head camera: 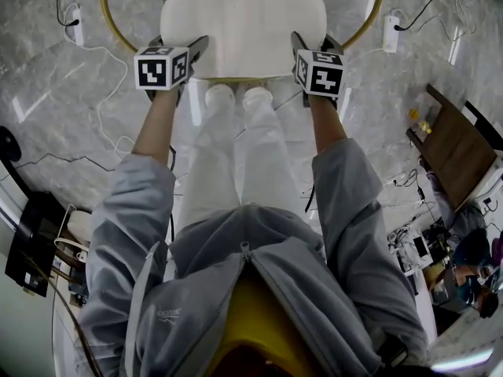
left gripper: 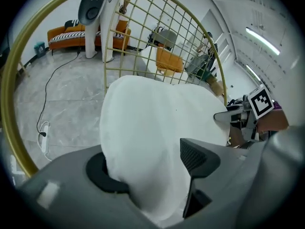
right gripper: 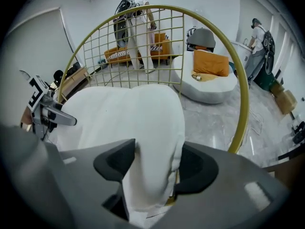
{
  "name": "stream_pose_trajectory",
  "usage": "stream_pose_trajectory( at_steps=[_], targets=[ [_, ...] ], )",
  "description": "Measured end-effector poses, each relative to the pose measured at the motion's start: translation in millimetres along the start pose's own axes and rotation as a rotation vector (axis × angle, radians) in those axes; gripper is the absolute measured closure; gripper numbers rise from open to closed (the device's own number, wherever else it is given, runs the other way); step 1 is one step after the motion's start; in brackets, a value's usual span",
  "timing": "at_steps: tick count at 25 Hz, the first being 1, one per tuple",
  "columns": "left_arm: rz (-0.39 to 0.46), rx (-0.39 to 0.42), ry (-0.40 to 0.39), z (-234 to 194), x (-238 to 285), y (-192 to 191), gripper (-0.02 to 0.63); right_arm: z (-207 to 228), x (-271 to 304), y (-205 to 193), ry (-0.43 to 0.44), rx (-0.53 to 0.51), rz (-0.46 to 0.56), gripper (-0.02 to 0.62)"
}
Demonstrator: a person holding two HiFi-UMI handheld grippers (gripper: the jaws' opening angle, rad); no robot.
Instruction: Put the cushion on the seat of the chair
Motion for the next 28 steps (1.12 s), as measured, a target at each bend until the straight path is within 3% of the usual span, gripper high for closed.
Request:
stream_pose_trajectory(
  at_steps=[2,5,10,14,18,20,22,25,27,28],
  targets=[
    [0.009,0.006,0.041,-4,-1,2,0.226,5,1,-1,-0.052,-0.008,-0.018,0.243],
    [0.011,0.030,0.108,-12,-4,-3,0.161,9,-1,-2,-0.109,-0.023,-0.030,0.208],
    [0.018,0.034,0.157,-16,-14,-14,0.146,6,-5,-4,-0.115,-0.012,-0.018,0.204],
    [0.105,0.036,0.248,-24,-38,-4,0.146,-2,-11,-2,-0.106,-0.014,-0.001,0.204],
    [0.177,0.029,0.259,-17,-62,8,0.148,-14,-27,2,-0.104,-0.010,0.030,0.212],
    [0.213,0.028,0.251,-9,-76,15,0.161,-21,-41,5,-0.108,-0.005,0.060,0.251],
    [0.247,0.030,0.229,0,-92,22,0.243,-29,-57,11,-0.111,-0.009,0.098,0.302],
    [0.280,0.059,0.184,18,-115,30,0.488,-42,-81,21,-0.096,-0.005,0.152,0.426],
    [0.292,0.068,0.152,30,-132,33,0.583,-53,-99,24,-0.083,-0.004,0.174,0.525],
    [0.300,0.067,0.138,36,-142,34,0.595,-59,-108,26,-0.074,-0.004,0.181,0.577]
  ],
)
Point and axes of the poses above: the fingertips, and each gripper's own axes: x forward along the fingers, z to its right, y out of its top, the point moved 3 cm from there along -x, backward along the fingers, and after that the axes turned 15 degrees about y, right-handed, at the moved point
